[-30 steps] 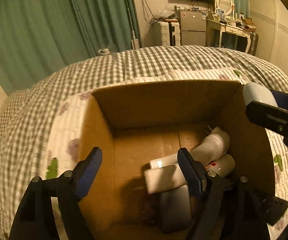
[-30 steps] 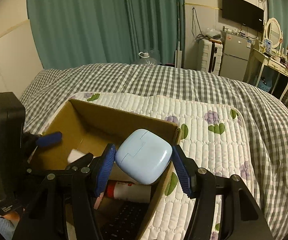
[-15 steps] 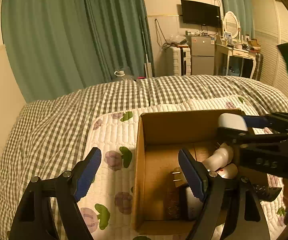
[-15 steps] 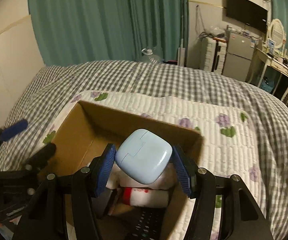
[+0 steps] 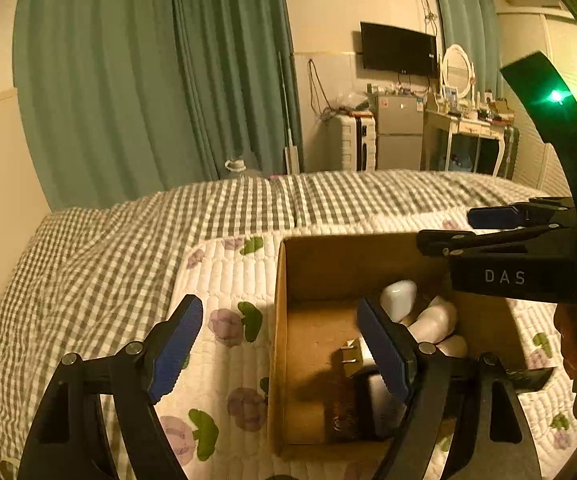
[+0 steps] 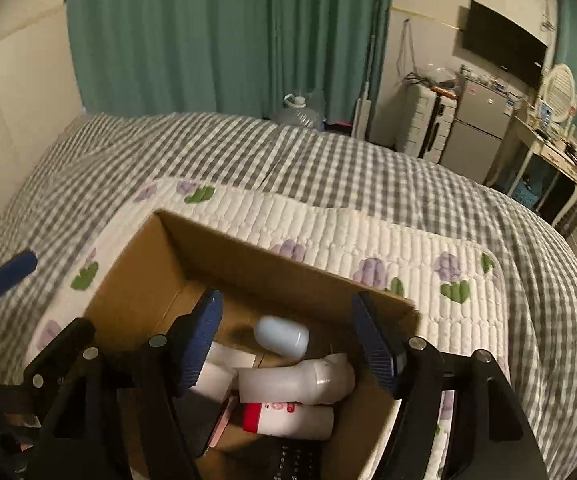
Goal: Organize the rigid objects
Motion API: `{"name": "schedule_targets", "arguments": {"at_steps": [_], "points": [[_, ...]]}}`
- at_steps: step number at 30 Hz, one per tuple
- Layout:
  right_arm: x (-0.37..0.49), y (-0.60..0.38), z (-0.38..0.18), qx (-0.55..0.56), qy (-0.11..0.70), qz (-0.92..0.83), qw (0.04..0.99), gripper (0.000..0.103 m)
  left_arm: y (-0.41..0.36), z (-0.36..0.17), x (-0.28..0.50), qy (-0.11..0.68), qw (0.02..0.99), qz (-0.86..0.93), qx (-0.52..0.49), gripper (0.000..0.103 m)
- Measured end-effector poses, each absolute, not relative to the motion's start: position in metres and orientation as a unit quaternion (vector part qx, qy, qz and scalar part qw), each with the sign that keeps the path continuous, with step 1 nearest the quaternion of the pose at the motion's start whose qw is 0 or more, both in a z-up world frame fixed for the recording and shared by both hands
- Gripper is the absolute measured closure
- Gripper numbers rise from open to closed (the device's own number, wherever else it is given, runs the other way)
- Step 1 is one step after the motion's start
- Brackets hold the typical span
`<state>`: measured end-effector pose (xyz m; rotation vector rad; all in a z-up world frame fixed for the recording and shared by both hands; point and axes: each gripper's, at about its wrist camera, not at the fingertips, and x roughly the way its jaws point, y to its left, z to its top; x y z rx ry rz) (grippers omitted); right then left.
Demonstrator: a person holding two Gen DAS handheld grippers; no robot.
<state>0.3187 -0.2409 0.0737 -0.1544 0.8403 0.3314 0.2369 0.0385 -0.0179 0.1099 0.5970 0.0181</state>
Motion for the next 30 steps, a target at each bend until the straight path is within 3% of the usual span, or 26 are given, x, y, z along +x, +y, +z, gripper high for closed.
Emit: {"name": "schedule_targets", "arguments": {"at_steps": [9, 12, 14, 16, 18, 24, 30], "points": [[0.244, -0.288, 0.172, -0.053, 0.343, 0.132, 0.928, 0.034, 0.018, 0.075, 0.161, 0.209, 0.976, 0.008, 0.054, 0.016], [0.210, -0.304, 0.209, -0.050, 0.315, 0.125, 0.939, 0.026, 0.010, 0.109, 0.131, 0.176, 0.983, 0.007, 0.050, 0.015], [0.185, -0.313, 0.232, -0.052, 0.292, 0.118, 0.948, 0.022, 0.005, 0.125, 0.116, 0.159, 0.986, 0.005, 0.050, 0.008], [0.164, -0.320, 0.247, -0.057, 0.275, 0.108, 0.954, 0.007, 0.001, 0.138, 0.103, 0.146, 0.988, 0.014, 0.043, 0.007], [0.141, -0.325, 0.258, -0.068, 0.250, 0.091, 0.962, 0.000, 0.002, 0.144, 0.092, 0.138, 0.990, 0.024, 0.025, 0.006], [0.106, -0.347, 0.253, -0.037, 0.240, 0.082, 0.967, 0.000, -0.003, 0.137, 0.067, 0.127, 0.991, 0.010, 0.040, 0.006], [0.093, -0.370, 0.208, 0.029, 0.225, 0.071, 0.971, 0.000, -0.002, 0.083, 0.067, 0.159, 0.986, 0.004, 0.052, 0.006]]}}
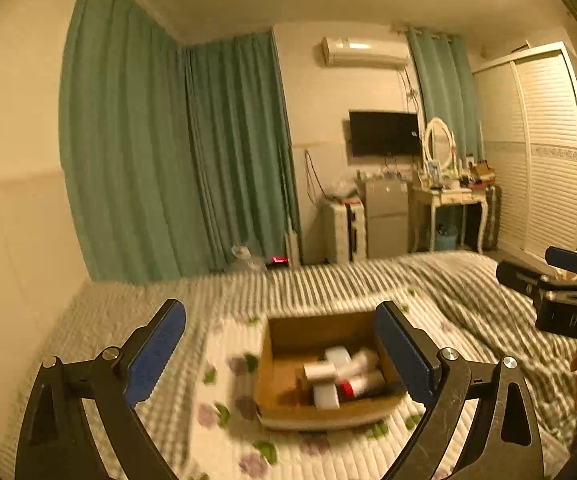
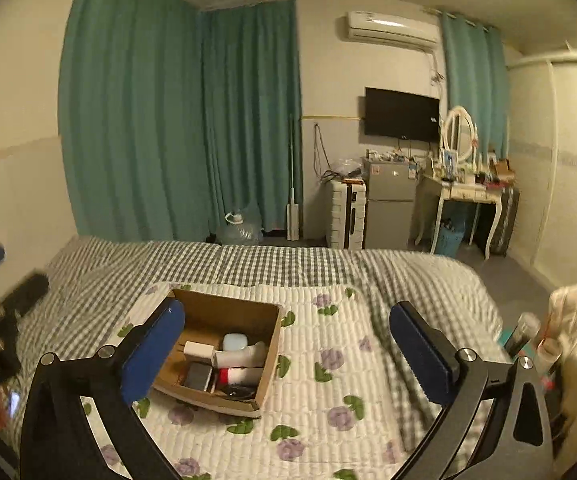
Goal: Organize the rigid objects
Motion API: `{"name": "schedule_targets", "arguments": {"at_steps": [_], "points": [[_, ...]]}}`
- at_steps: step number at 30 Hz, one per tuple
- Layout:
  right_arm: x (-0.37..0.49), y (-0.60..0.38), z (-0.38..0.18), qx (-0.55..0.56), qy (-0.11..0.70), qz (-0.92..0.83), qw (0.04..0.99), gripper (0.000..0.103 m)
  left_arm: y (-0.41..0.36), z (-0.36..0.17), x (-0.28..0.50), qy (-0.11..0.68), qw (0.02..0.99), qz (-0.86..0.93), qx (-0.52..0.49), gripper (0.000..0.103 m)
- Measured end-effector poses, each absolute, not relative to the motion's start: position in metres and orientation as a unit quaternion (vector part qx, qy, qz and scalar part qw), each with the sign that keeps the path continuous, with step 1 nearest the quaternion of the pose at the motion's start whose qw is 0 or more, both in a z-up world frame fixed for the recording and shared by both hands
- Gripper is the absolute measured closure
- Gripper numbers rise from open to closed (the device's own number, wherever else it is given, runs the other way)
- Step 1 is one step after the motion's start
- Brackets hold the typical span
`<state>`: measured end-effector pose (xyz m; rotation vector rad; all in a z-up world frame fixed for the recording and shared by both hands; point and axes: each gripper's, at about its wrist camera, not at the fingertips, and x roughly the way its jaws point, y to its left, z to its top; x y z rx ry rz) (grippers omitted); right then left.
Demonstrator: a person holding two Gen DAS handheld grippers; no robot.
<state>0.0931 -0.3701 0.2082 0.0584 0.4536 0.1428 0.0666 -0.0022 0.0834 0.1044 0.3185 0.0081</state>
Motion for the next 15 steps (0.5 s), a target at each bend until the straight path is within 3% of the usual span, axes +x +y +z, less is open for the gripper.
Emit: {"name": "schedule_targets", "arguments": {"at_steps": [7, 15], "points": [[0.095, -0.359, 0.141, 0.021, 0.220, 0.069, 0.973, 0.000, 0.003, 0.009, 0.081, 0.196, 0.978, 0.020, 0.061, 0.006], [0.095, -0.344, 0.095, -0.003, 0.248, 0.071, 0.966, 0.000, 0.001, -0.021, 0.077, 0.215, 0.976, 0.007, 0.043, 0.006]]}}
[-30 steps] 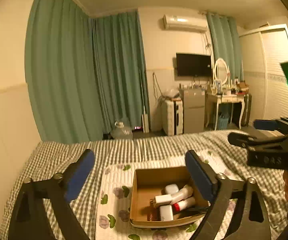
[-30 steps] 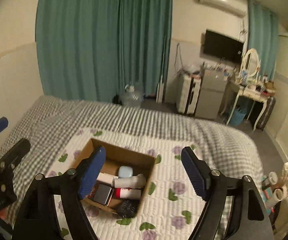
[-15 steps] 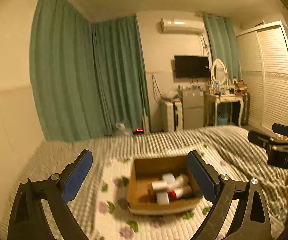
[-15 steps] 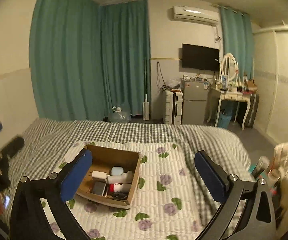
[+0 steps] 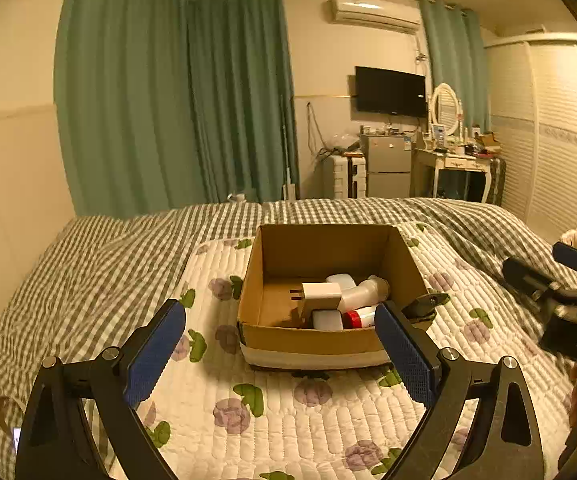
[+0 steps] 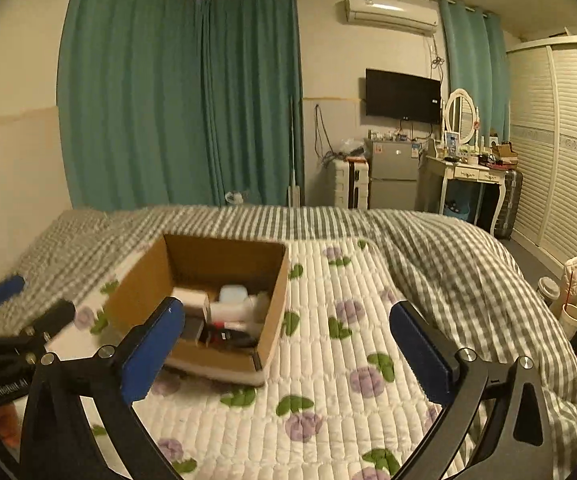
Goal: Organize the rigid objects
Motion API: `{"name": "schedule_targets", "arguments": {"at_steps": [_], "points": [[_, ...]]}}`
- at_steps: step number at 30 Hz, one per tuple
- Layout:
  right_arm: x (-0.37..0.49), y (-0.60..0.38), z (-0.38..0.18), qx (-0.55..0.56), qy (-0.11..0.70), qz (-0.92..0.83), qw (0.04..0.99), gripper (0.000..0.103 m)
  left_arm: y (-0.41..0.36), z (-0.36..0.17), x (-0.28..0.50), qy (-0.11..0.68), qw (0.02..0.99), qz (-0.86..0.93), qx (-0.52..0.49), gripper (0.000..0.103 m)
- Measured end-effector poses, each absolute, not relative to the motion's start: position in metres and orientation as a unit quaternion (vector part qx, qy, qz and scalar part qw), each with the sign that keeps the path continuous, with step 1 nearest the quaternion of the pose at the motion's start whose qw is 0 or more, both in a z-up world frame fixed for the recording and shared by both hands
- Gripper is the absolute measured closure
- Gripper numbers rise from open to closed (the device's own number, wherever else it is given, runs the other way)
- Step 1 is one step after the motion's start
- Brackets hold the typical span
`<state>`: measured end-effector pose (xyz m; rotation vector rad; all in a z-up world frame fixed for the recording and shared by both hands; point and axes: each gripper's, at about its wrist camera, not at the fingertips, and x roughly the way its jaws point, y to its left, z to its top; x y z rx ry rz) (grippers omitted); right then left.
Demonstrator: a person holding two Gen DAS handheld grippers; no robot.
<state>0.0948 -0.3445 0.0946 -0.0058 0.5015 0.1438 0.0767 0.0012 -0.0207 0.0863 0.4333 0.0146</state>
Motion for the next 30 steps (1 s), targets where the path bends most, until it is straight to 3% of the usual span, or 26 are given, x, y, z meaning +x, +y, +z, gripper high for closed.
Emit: {"name": "schedule_targets", "arguments": {"at_steps": [30], "points": [[0.0997, -0.3433, 0.0831, -0.001, 0.262, 0.070, 0.962, 0.000, 0.0013, -0.0283, 0.0792, 0.232, 0.972, 0.005, 0.036, 0.006]]}}
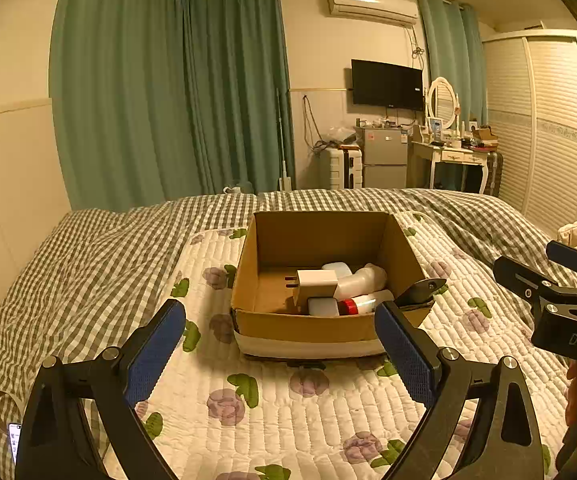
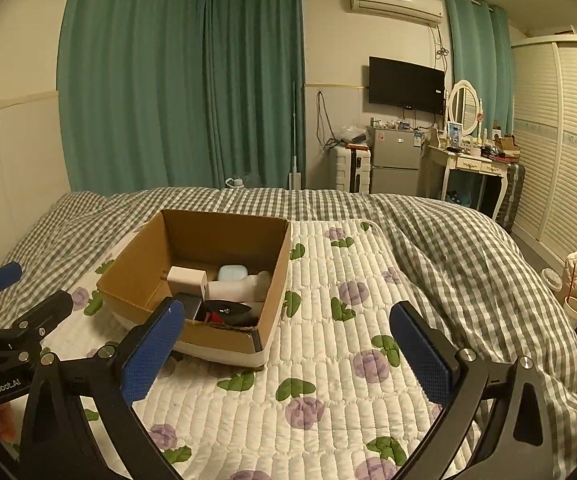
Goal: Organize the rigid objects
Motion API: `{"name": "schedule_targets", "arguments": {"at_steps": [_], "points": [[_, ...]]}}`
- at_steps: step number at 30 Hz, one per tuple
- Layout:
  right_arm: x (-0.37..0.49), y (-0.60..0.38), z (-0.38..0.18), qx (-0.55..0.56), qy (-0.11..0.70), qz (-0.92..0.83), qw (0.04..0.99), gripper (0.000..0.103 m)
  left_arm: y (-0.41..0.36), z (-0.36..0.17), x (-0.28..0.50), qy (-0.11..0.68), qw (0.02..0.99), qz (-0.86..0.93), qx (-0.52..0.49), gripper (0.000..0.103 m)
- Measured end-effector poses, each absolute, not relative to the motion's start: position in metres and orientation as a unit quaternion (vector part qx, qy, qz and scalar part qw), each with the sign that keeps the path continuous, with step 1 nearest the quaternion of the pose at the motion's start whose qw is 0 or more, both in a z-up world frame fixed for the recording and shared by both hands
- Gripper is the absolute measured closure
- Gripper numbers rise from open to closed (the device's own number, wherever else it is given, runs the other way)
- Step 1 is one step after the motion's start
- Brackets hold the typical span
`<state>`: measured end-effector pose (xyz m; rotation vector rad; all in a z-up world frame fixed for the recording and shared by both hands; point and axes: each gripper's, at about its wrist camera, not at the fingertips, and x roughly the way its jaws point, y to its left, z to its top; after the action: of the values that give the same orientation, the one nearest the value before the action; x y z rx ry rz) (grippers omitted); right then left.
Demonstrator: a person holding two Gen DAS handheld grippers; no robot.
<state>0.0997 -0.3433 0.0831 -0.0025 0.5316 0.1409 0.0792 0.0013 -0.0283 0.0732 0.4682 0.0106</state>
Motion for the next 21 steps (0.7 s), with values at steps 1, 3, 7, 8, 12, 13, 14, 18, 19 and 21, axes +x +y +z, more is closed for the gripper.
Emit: {"name": "schedule_targets", "arguments": {"at_steps": [1, 3, 7, 8, 12, 13, 14, 18, 19, 21], "points": [[0.0996, -0.3431, 0.0828, -0.002, 0.262, 0.069, 0.963, 0.000, 0.0011, -0.0289, 0.0792, 0.232, 0.972, 0.003, 0.037, 0.006], [0.1001, -0.3433, 0.0827, -0.001, 0.263, 0.070, 0.962, 0.000, 0.0003, -0.0297, 0.0788, 0.233, 0.972, 0.001, 0.037, 0.006], [0.1005, -0.3425, 0.0820, -0.003, 0.263, 0.071, 0.962, 0.000, -0.0006, -0.0301, 0.0776, 0.230, 0.972, 0.004, 0.040, 0.005], [0.1006, -0.3423, 0.0816, -0.003, 0.263, 0.071, 0.962, 0.000, -0.0005, -0.0299, 0.0773, 0.230, 0.972, 0.004, 0.040, 0.006], [0.1015, -0.3435, 0.0805, 0.010, 0.270, 0.083, 0.959, 0.000, -0.0019, -0.0315, 0.0768, 0.228, 0.973, 0.005, 0.047, 0.006], [0.1014, -0.3436, 0.0805, 0.011, 0.270, 0.082, 0.959, 0.000, -0.0025, -0.0315, 0.0765, 0.228, 0.973, 0.006, 0.047, 0.006], [0.1015, -0.3433, 0.0803, 0.009, 0.271, 0.082, 0.959, 0.000, -0.0026, -0.0311, 0.0767, 0.227, 0.973, 0.007, 0.046, 0.006], [0.1014, -0.3427, 0.0801, 0.007, 0.270, 0.080, 0.959, 0.000, -0.0012, -0.0299, 0.0764, 0.227, 0.973, 0.007, 0.040, 0.006], [0.1018, -0.3426, 0.0803, 0.006, 0.271, 0.080, 0.959, 0.000, -0.0011, -0.0297, 0.0765, 0.227, 0.973, 0.006, 0.040, 0.006], [0.1011, -0.3427, 0.0803, 0.002, 0.269, 0.077, 0.960, 0.000, -0.0011, -0.0300, 0.0768, 0.227, 0.973, 0.008, 0.042, 0.005]]}}
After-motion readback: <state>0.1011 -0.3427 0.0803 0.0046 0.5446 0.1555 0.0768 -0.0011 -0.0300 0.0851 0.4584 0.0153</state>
